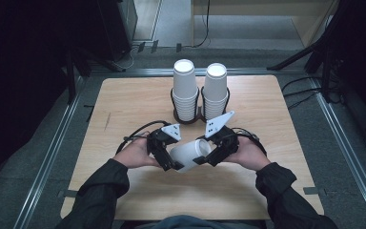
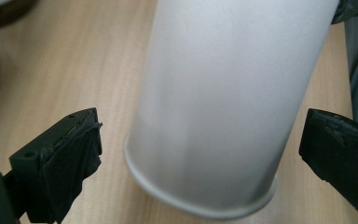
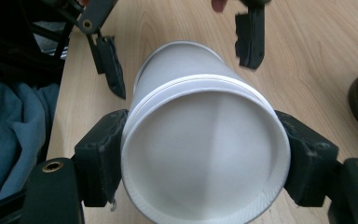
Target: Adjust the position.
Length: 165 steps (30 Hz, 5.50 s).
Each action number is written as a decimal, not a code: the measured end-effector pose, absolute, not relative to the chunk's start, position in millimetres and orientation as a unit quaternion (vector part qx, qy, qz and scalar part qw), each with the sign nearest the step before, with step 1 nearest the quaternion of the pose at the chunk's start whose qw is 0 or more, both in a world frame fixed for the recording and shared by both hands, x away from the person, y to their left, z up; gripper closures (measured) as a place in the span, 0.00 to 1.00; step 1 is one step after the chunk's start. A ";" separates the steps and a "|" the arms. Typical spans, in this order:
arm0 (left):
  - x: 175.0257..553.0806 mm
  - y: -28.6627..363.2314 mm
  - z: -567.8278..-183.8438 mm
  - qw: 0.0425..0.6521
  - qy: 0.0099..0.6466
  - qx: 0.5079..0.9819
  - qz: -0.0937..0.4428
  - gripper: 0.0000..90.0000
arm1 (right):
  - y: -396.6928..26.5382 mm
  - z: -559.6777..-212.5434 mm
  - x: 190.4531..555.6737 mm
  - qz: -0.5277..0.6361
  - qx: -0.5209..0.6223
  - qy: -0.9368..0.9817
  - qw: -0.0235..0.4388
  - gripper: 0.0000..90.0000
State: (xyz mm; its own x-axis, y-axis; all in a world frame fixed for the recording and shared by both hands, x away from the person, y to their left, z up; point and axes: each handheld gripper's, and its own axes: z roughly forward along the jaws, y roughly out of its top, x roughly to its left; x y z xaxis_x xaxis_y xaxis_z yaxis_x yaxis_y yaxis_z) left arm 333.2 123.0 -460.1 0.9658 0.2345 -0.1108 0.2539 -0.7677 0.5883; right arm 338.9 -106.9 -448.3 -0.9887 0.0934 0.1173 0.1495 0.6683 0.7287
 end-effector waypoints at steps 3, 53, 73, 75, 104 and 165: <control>332.1 129.3 -458.3 0.336 0.131 0.933 -0.010 0.00 | -110.5 -448.3 340.1 -0.406 -0.071 -0.911 0.030 0.29; 327.8 134.7 -468.3 0.461 0.167 0.871 -0.018 0.05 | -129.2 -432.5 341.5 -0.511 -0.104 -0.852 0.051 0.29; 332.3 140.4 -465.5 0.431 0.179 0.883 -0.045 0.13 | -132.2 -436.3 343.5 -0.470 -0.115 -0.873 0.059 0.20; 333.0 145.2 -463.2 0.430 0.184 0.883 -0.044 0.13 | -132.3 -438.0 343.0 -0.459 -0.115 -0.879 0.055 0.20; 346.2 153.3 -443.8 0.301 0.173 0.938 -0.011 0.13 | -130.7 -445.0 347.6 -0.435 -0.110 -0.893 0.028 0.19; 363.7 106.7 -437.4 0.272 0.149 0.950 -0.025 0.00 | -106.6 -452.5 345.9 -0.397 -0.088 -0.913 -0.028 0.24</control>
